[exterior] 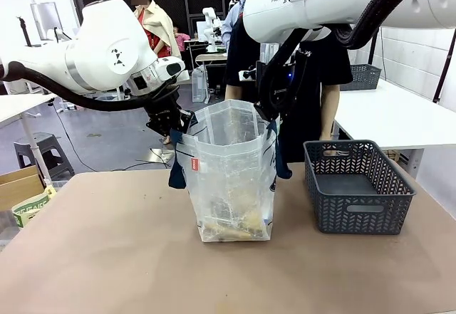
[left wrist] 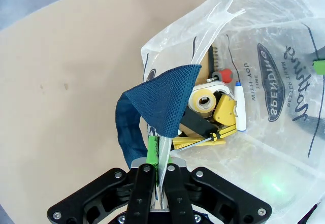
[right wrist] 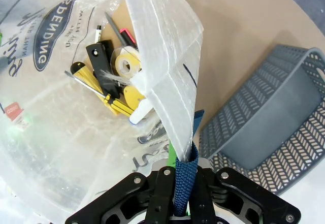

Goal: Transfer purchased items from the store into the shopping bag.
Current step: Move the Reusable shopping bag to the right side of the table.

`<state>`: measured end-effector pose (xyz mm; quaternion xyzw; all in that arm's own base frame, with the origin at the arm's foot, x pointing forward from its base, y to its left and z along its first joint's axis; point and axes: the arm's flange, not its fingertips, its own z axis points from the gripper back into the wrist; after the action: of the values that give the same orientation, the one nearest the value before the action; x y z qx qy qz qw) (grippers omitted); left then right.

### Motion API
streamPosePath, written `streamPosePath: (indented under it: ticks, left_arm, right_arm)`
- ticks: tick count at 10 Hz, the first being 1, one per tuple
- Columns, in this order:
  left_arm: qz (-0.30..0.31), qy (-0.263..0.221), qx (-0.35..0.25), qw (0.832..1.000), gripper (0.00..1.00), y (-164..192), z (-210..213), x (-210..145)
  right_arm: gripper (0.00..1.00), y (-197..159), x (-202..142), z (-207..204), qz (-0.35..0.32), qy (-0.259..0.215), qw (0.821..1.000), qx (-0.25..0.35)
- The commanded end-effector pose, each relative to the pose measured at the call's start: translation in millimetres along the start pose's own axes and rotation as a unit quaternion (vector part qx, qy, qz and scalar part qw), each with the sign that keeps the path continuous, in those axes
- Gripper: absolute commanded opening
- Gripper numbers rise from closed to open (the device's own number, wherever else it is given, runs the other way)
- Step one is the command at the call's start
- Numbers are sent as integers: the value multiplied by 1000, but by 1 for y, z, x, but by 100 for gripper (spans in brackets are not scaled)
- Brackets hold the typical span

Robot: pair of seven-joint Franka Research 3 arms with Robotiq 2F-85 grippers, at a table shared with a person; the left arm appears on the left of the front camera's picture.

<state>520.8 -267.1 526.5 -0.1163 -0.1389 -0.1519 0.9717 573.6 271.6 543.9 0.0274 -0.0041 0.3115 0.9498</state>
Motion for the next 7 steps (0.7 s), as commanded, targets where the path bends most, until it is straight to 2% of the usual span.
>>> streamPosePath:
  ticks: [1, 7]
  left_arm:
    - [2, -2, 0, 1000, 0, 2, 1, 0]
    - [2, -2, 0, 1000, 0, 2, 1, 0]
  right_arm:
    - [0, -1, 0, 1, 0, -2, 1000, -3]
    - [0, -1, 0, 1, 0, -2, 1000, -3]
